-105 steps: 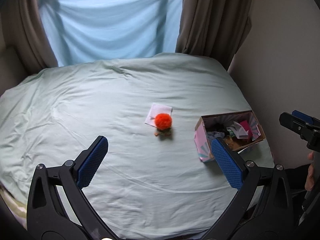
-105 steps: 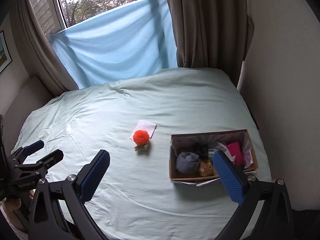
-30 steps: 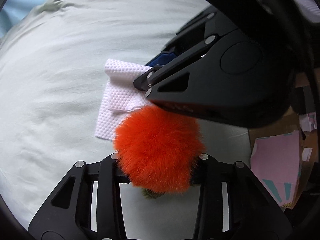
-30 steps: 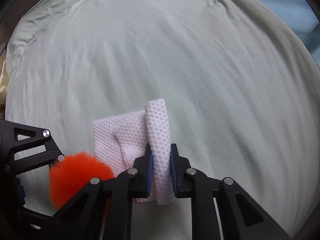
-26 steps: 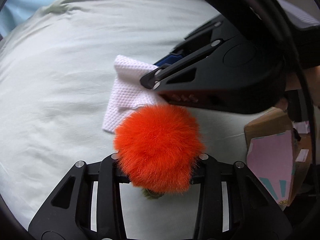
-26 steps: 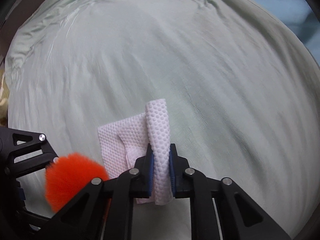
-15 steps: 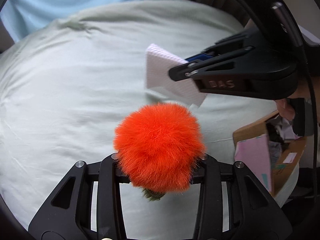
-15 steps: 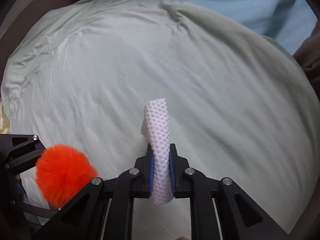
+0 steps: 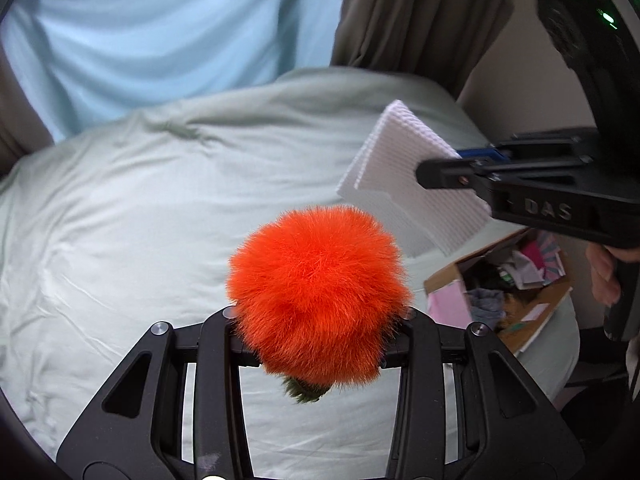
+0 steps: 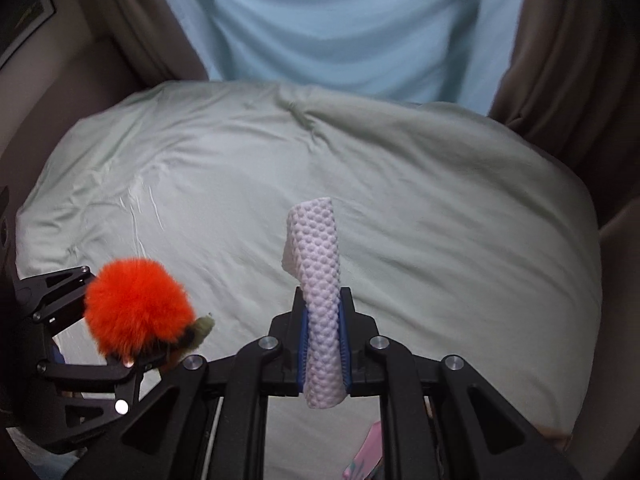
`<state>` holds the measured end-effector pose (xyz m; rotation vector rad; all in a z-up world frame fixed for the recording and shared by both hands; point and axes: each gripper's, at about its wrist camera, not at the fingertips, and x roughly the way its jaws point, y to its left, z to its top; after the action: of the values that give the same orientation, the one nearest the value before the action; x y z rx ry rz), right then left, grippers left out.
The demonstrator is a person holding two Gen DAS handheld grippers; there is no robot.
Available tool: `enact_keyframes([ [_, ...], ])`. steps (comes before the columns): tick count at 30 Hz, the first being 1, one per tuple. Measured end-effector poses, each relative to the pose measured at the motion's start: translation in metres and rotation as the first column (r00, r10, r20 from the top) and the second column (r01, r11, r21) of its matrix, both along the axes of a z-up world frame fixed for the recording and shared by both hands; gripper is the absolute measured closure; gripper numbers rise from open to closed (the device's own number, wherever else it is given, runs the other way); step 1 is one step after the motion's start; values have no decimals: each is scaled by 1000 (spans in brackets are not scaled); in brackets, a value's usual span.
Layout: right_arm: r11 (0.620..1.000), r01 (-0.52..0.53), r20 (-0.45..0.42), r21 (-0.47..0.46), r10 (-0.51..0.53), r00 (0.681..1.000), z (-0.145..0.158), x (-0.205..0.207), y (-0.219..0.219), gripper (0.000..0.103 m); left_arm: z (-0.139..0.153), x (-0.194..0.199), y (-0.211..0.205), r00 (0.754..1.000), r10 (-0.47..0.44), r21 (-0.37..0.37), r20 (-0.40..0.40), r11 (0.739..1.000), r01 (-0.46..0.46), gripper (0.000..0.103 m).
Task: Organize soft objects
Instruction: 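Carry the pompom and white wipe into the box and release both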
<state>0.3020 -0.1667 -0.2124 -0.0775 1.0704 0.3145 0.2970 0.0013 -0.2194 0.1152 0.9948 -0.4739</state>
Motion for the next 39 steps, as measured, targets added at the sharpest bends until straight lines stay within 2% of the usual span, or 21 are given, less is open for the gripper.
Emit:
enact_keyframes([
  [3, 998, 64, 22, 17, -65, 998, 24, -25, -8, 91, 27, -14, -7, 999, -37, -3, 27, 999, 37, 70],
  [9, 977, 209, 49, 47, -211, 976, 61, -78, -45, 91, 61, -41, -33, 993, -100, -16, 55, 995, 101, 70],
  [14, 951, 304, 61, 60, -307, 950, 77, -115, -84, 91, 71, -66, -67, 990, -125, -6, 67, 992, 126, 69],
  [18, 930, 360, 51, 69, -364, 930, 79, -136, -122, 91, 67, -83, -97, 993, -107, -20, 40, 994, 108, 69],
  [24, 920, 385, 4, 71, -387, 922, 63, -150, -187, 91, 52, -94, -152, 998, -64, -24, 2, 998, 64, 69],
  [29, 920, 383, -53, 86, -380, 924, 39, -150, -233, 91, 23, -96, -202, 998, -26, -4, -57, 1000, 26, 69],
  [34, 926, 368, -135, 82, -355, 925, -4, -139, -273, 91, -15, -96, -250, 993, 5, 33, -121, 999, -2, 69],
  [39, 913, 374, -237, 164, -332, 913, -49, -127, -299, 91, -60, -90, -288, 980, 21, 92, -196, 996, -3, 69],
])
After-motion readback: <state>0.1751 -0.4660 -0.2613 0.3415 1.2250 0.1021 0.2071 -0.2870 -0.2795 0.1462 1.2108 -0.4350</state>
